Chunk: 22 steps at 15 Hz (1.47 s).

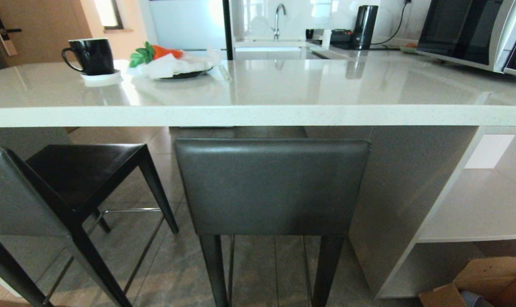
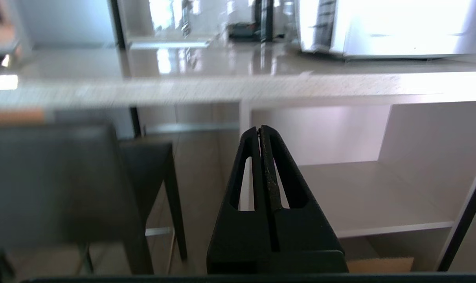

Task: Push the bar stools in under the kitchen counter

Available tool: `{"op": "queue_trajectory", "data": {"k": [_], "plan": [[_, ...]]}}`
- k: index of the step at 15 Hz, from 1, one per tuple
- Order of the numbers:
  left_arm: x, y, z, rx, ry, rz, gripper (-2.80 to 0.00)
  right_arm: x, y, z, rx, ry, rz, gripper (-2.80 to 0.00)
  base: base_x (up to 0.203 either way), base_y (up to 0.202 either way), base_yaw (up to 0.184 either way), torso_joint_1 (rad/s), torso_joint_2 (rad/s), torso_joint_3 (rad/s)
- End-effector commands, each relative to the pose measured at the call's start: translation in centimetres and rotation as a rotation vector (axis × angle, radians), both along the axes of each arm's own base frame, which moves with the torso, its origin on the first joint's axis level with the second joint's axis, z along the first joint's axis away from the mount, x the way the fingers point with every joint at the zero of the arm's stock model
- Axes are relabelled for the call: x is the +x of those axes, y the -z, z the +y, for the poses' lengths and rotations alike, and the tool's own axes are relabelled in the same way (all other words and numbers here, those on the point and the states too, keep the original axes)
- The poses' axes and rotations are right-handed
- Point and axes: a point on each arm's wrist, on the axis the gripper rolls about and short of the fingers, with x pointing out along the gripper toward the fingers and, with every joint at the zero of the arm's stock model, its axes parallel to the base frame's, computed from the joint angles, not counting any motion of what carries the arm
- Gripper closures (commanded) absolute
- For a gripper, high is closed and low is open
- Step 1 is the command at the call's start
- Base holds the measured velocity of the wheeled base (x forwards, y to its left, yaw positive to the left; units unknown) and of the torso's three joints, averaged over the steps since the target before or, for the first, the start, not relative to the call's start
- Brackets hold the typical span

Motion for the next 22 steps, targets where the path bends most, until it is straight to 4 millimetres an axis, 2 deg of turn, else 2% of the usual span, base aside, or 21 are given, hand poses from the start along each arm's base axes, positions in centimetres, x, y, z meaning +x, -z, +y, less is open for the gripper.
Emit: {"op": "queue_trajectory", "data": {"k": [1,2,4,6,7,10,11,19,22], "plan": [[1.1,1.9,0.0,0.000,-0.001,0.051,0.00,-1.9,3.3,0.1,-0.029,0.004,-0.012,0.00,0.000,0.000,0.000,0.000,0.00,0.000],[1.6,3.0,0.0,0.002,-0.001,0.060,0.00,-1.8,5.2,0.1,-0.027,0.019,0.028,0.00,0.000,0.000,0.000,0.000,0.00,0.000],[2.1,3.6,-0.1,-0.022,0.041,0.006,0.00,1.0,9.5,0.1,0.019,0.036,0.202,0.00,0.000,0.000,0.000,0.000,0.00,0.000],[2.3,5.0,-0.2,-0.076,0.084,0.132,0.00,3.3,13.4,0.1,0.021,0.050,0.325,0.00,0.000,0.000,0.000,0.000,0.00,0.000],[2.3,5.6,-0.2,-0.085,0.093,0.190,0.00,4.2,14.9,0.2,0.006,0.051,0.331,0.00,0.000,0.000,0.000,0.000,0.00,0.000],[2.3,5.6,-0.3,-0.025,0.134,0.197,0.00,5.1,16.3,0.5,-0.088,-0.110,0.302,0.00,0.000,0.000,0.000,0.000,0.00,0.000],[2.3,5.6,-0.3,-0.025,0.136,0.197,0.00,5.0,16.7,0.6,-0.083,-0.117,0.347,0.00,0.000,0.000,0.000,0.000,0.00,0.000],[2.3,5.7,-0.3,-0.044,0.133,0.200,0.00,5.1,16.5,0.5,-0.023,-0.122,0.332,0.00,0.000,0.000,0.000,0.000,0.00,0.000],[2.3,5.7,-0.3,-0.045,0.134,0.198,0.00,5.1,16.5,0.5,-0.023,-0.122,0.334,0.00,-0.162,0.000,0.000,0.003,0.00,0.002]]}}
